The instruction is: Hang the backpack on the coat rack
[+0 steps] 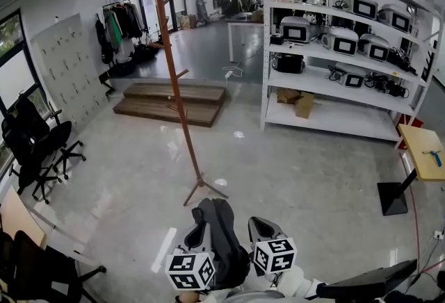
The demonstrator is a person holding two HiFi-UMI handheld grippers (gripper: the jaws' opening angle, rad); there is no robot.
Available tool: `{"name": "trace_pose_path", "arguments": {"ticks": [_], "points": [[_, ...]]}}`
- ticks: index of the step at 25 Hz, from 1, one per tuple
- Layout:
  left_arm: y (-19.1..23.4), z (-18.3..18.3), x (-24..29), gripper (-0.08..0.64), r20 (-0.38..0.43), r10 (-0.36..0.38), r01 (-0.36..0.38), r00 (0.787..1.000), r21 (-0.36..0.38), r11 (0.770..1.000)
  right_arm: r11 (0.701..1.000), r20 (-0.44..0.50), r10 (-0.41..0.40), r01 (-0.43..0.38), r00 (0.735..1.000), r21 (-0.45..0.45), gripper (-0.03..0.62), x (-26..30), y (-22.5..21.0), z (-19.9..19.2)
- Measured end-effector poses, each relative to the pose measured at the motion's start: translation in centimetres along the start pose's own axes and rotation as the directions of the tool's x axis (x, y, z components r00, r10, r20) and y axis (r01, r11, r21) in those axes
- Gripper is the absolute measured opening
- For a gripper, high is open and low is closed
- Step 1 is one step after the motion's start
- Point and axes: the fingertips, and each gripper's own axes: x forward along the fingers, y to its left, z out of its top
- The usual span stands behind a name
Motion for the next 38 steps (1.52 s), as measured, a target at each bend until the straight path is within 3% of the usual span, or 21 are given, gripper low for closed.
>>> {"name": "trace_pose_path", "arguments": {"ticks": [21,38], "points": [[7.6,4.3,11.2,0.017,-0.037,-0.055,0.056,0.998,0.021,0.998,1.000,-0.012,0.004,-0.004,1.000,0.006,0.012,14.6,-0.2,4.0],[10.8,5.6,15.5,0.017,-0.043,-0.060,0.061,0.997,0.015,0.998,0.999,-0.009,-0.035,0.035,0.999,0.025,0.012,19.0,-1.8,5.2]]}}
